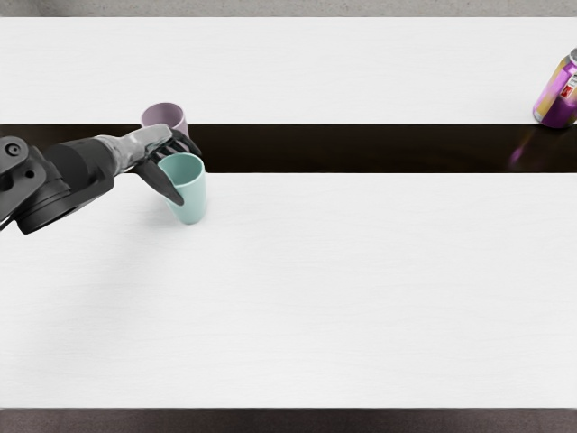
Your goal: Pick up cup and place in cup with left hand
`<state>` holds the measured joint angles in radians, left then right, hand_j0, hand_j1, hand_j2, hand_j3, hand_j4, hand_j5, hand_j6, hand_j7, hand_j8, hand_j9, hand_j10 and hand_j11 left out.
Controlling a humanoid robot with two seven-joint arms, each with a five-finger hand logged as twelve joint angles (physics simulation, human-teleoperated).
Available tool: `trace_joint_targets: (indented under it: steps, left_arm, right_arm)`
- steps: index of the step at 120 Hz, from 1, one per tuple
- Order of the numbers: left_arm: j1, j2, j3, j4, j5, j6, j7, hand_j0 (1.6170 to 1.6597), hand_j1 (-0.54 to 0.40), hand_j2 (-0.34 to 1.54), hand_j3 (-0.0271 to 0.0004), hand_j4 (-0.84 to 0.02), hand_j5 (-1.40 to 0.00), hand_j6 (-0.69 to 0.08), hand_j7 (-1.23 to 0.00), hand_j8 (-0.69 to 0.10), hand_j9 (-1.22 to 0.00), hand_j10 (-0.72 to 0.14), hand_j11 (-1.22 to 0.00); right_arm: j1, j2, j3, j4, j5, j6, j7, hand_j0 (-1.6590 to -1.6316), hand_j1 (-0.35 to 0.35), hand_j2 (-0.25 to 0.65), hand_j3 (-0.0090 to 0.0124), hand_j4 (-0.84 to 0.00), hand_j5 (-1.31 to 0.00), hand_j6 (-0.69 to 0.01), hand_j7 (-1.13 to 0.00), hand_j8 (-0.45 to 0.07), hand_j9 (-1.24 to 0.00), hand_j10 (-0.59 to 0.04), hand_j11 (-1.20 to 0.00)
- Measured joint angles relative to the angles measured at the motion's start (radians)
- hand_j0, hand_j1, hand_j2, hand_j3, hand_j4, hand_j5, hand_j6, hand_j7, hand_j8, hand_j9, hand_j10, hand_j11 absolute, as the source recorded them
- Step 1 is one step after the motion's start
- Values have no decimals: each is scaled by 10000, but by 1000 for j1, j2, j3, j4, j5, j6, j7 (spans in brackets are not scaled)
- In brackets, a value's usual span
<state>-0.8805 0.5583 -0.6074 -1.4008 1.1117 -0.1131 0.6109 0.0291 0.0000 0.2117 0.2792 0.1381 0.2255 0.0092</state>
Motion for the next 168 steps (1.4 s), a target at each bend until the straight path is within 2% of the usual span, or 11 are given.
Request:
trace_joint_targets:
  steps: [7, 22, 31, 36, 41, 44, 54, 87, 117, 127, 168]
  left_arm:
    - [1, 0, 0, 0, 1, 0, 0, 16564, -1764, 1710, 0, -3954, -5309, -3059, -5334, -3222, -5359, -3915, -5358]
    - [1, 0, 2, 0, 0, 0, 0, 16563, -2425, 2599, 0, -3449, -5596, -2543, -5655, -2785, -5678, -4166, -5676]
    - [1, 0, 2, 0, -1, -1, 0, 16566, -3125, 3268, 0, -2973, -5933, -1945, -5901, -2358, -5927, -3781, -5924]
    - [0, 0, 3, 0, -2, -3, 0, 16562, -3069, 2936, 0, -2745, -6156, -1754, -6051, -2194, -6044, -3616, -6044]
    - [0, 0, 3, 0, -3, -4, 0, 16569, -3732, 4065, 0, -2368, -6325, -1341, -6127, -1849, -6118, -3345, -6107]
    - [-1, 0, 3, 1, -4, -5, 0, 16565, -3764, 4200, 0, -2147, -6416, -1131, -6203, -1652, -6191, -3167, -6160]
    - [-14, 0, 3, 0, -4, -5, 0, 16548, -2976, 3219, 0, -2583, -6484, -1668, -6332, -2011, -6314, -3682, -6287]
    - [-86, 10, 2, -1, -12, -8, 0, 16541, -1905, 2152, 0, -3434, -6540, -2537, -6507, -2784, -6510, -4441, -6458]
    - [-134, 25, -4, 6, -18, 19, 0, 16548, -1431, 1726, 0, -3901, -6510, -2950, -6554, -3111, -6534, -4747, -6458]
    - [-151, 38, -6, 11, -18, 43, 0, 16548, -1459, 1698, 0, -3837, -6504, -2785, -6466, -3187, -6476, -4704, -6465]
    - [-196, 39, -9, 98, -22, 64, 0, 16550, -1157, 1327, 0, -4042, -6504, -3014, -6394, -3398, -6448, -4913, -6435]
  right_arm:
    - [0, 0, 0, 0, 0, 0, 0, -16581, -3489, -2, 0, 0, 0, 5, 0, 3, 0, 1, 0]
    - [0, 0, 0, 0, 0, 0, 0, -16581, -3489, -2, 0, 0, 0, 5, 0, 3, 0, 2, 0]
    - [0, 0, 0, 0, 0, 0, 0, -16581, -3489, -3, 0, 0, 0, 4, 0, 3, 0, 2, 0]
    - [0, 0, 0, 0, 0, 0, 0, -16581, -3489, -3, 0, 0, 0, 4, 0, 3, 0, 2, 0]
    - [0, 0, 0, 0, 0, 0, 0, -16581, -3489, -3, 0, 0, 0, 4, 0, 3, 0, 2, 0]
    - [0, 0, 0, 0, 0, 0, 0, -16581, -3489, -3, 0, 0, 0, 4, 0, 3, 0, 2, 0]
    - [0, 0, 0, 0, 0, 0, 0, -16581, -3489, -3, 0, 0, 0, 4, 0, 3, 0, 2, 0]
    - [0, 0, 0, 0, 0, 0, 0, -16581, -3489, -3, 0, 0, 0, 4, 0, 3, 0, 2, 0]
    - [0, 0, 0, 0, 0, 0, 0, -16581, -3489, -3, 0, -1, 1, 5, 0, 4, 0, 3, 0]
    - [0, 0, 0, 0, 0, 0, 0, -16581, -3489, -3, 0, 0, 1, 5, 0, 4, 0, 2, 0]
    - [0, 0, 0, 0, 0, 0, 0, -16581, -3489, -3, 0, 0, 1, 6, 0, 4, 0, 3, 0]
